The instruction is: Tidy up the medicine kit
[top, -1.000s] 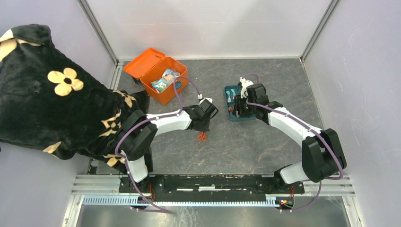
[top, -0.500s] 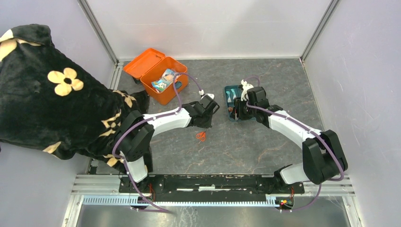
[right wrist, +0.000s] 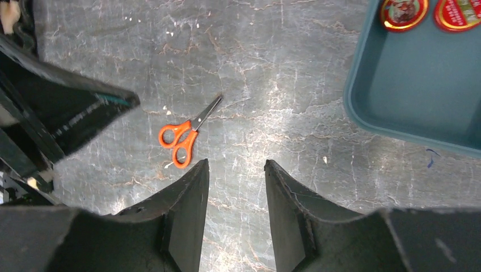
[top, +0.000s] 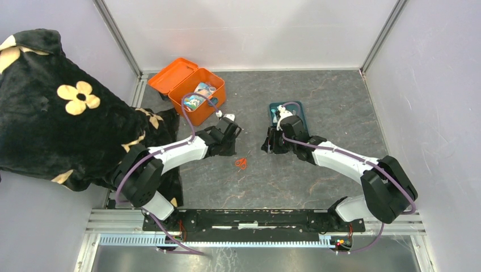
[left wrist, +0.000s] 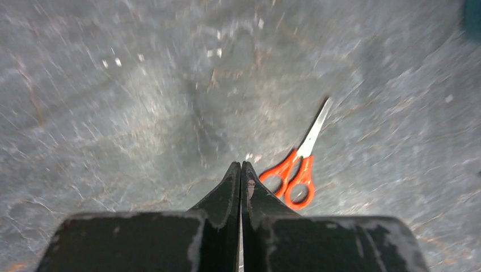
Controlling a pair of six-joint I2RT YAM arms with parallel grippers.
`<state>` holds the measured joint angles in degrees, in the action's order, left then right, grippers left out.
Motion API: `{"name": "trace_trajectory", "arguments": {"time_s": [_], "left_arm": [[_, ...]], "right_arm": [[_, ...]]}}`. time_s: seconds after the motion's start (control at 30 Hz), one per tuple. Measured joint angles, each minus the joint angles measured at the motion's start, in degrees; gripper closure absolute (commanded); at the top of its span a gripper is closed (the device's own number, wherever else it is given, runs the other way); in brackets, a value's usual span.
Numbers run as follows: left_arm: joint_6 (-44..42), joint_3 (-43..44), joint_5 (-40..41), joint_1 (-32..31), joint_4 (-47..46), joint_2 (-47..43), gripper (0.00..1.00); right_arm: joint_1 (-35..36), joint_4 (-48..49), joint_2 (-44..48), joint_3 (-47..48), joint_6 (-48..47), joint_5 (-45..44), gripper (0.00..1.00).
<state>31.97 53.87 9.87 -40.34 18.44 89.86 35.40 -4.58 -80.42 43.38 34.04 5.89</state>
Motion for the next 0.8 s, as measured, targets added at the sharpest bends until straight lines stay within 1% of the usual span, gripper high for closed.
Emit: {"name": "trace_trajectory", "arguments": {"time_s": [0.17, 0.5, 0.8], "left_arm": [[0.0, -4.5, -2.6, -0.3, -0.8, 0.6, 0.98], [0.0, -5.7, -6.9, -2.1, -3.5, 1.8, 0.98], [0.9, -5.9, -10.0, -6.9, -5.3, 2.8, 0.98]], "right_arm": [[0.0, 0.2, 0.0, 0.0, 0.6, -2.6, 0.51], [0.0, -1.3, 2.1, 0.2, -0.5, -8.1, 0.49], [-1.6, -4.7, 5.2, 0.9, -3.2, -13.5, 0.48]]}}
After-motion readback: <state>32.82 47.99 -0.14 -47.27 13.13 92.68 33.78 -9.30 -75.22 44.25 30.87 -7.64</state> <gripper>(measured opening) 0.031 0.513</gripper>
